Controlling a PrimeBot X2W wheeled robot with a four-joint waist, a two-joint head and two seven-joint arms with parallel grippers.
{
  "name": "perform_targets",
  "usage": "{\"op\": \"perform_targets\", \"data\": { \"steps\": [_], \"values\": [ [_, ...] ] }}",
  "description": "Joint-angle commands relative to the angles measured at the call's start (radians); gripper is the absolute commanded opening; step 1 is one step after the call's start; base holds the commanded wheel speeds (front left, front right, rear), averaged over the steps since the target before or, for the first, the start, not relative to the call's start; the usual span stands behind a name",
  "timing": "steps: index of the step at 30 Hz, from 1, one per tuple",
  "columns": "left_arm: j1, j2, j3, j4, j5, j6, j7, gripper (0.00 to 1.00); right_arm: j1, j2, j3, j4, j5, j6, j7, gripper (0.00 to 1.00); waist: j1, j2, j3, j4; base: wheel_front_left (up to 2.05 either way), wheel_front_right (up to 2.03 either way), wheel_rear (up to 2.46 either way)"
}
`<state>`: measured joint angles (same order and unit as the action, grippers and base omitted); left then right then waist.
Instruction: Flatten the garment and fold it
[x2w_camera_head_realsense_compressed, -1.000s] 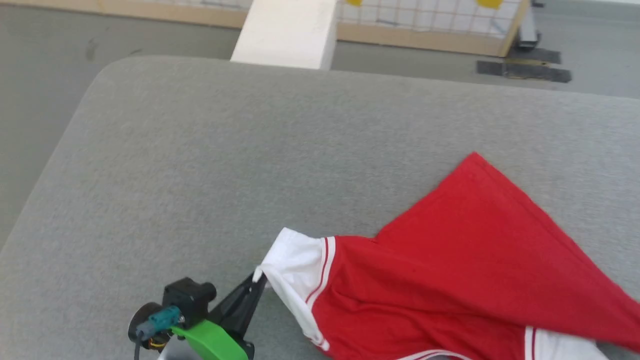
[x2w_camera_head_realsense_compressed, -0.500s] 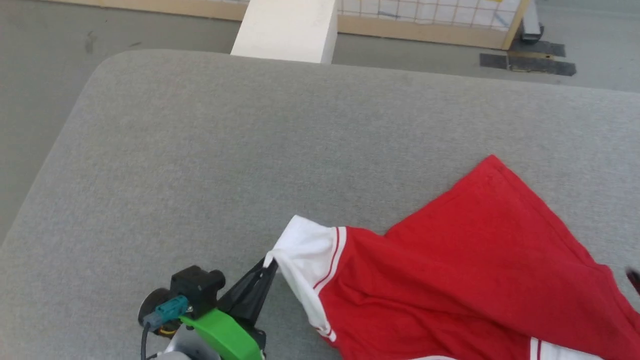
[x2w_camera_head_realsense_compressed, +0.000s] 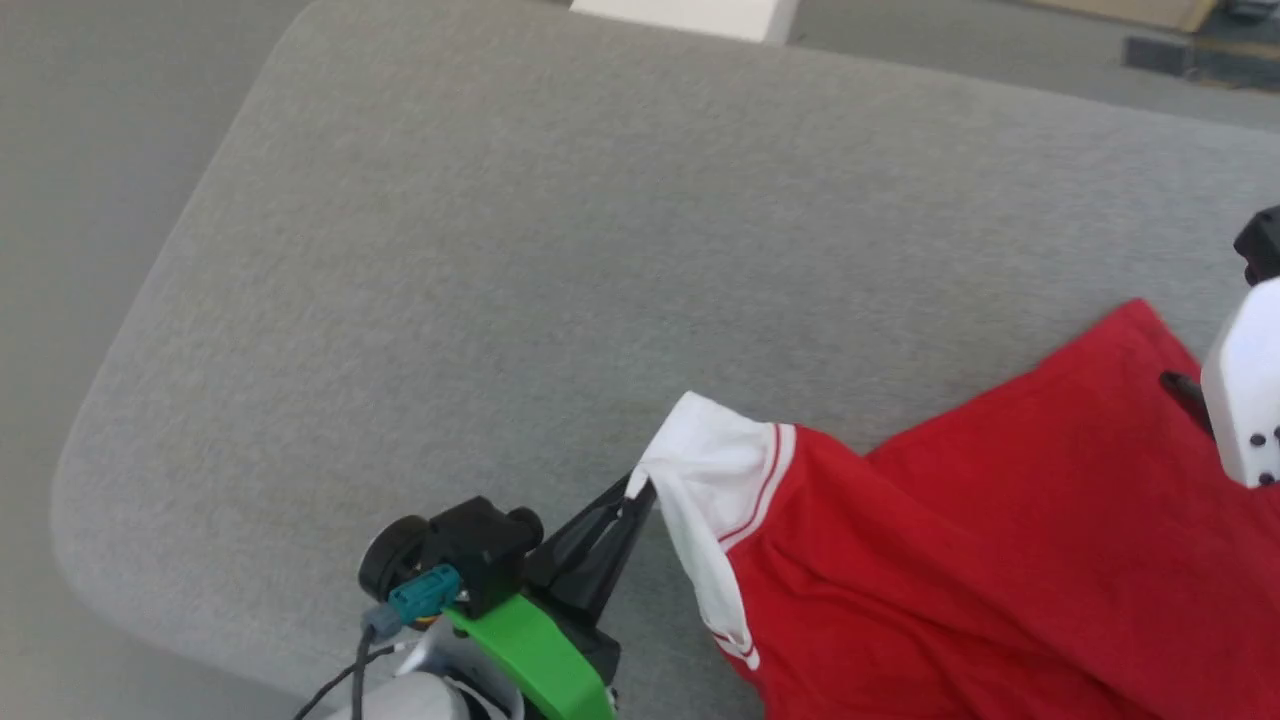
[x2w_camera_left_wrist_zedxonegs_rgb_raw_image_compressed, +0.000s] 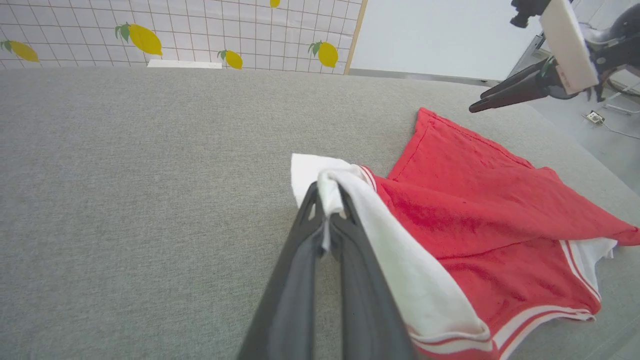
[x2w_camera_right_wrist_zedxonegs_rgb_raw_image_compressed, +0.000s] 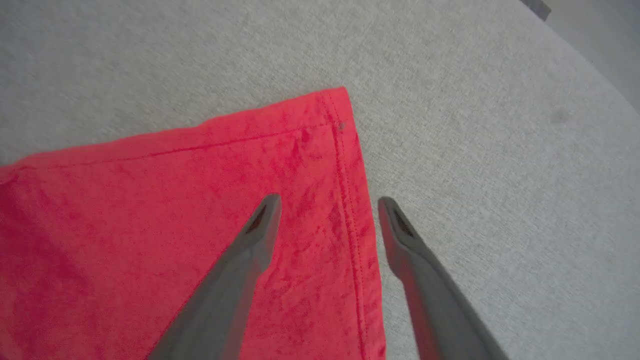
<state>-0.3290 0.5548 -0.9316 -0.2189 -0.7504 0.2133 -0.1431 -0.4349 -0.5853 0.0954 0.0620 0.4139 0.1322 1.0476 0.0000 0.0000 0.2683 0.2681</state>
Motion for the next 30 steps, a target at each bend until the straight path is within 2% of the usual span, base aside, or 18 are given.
{"op": "perform_targets", "data": {
  "steps": [1, 9, 16, 17, 18, 26, 30],
  "values": [
    [-0.019, -0.015, -0.005, -0.003, 0.014, -0.003, 0.0, 0.0, -0.032, -0.013, 0.022, 0.037, -0.013, -0.002, 0.002, 1.0, 0.0, 0.0, 0.069, 0.078, 0.0, 0.0, 0.0],
    [-0.043, -0.045, -0.018, 0.015, 0.017, -0.017, -0.002, 0.0, -0.095, -0.069, 0.133, 0.219, -0.014, -0.002, 0.017, 1.0, 0.0, 0.0, 0.1, 0.127, 0.0, 0.0, 0.0],
    [-0.051, -0.059, -0.024, 0.034, 0.016, -0.028, -0.012, 0.0, -0.066, -0.093, 0.212, 0.28, 0.033, -0.002, -0.021, 1.0, 0.0, 0.0, 0.114, 0.138, 0.0, 0.0, 0.0],
    [-0.052, -0.06, -0.024, 0.039, 0.015, -0.03, -0.013, 0.0, -0.064, -0.09, 0.219, 0.288, 0.042, -0.002, -0.03, 0.39, 0.0, 0.0, 0.114, 0.137, 0.0, 0.0, 0.0],
    [-0.053, -0.06, -0.024, 0.042, 0.014, -0.032, -0.014, 0.0, -0.064, -0.089, 0.223, 0.293, 0.045, -0.002, -0.04, 0.0, 0.0, 0.0, 0.113, 0.135, 0.0, 0.0, 0.0],
    [-0.055, -0.031, -0.014, 0.074, 0.009, -0.043, -0.022, 0.0, -0.129, -0.076, 0.186, 0.335, 0.031, -0.002, -0.252, 0.0, 0.0, 0.0, 0.036, 0.082, 0.0, 0.0, 0.0],
    [-0.048, 0.004, 0.016, 0.062, -0.002, -0.029, -0.03, 0.0, -0.162, -0.086, 0.157, 0.332, 0.044, -0.002, -0.346, 0.0, 0.0, 0.0, -0.039, 0.032, 0.0, 0.0, 0.0]
  ]
}}
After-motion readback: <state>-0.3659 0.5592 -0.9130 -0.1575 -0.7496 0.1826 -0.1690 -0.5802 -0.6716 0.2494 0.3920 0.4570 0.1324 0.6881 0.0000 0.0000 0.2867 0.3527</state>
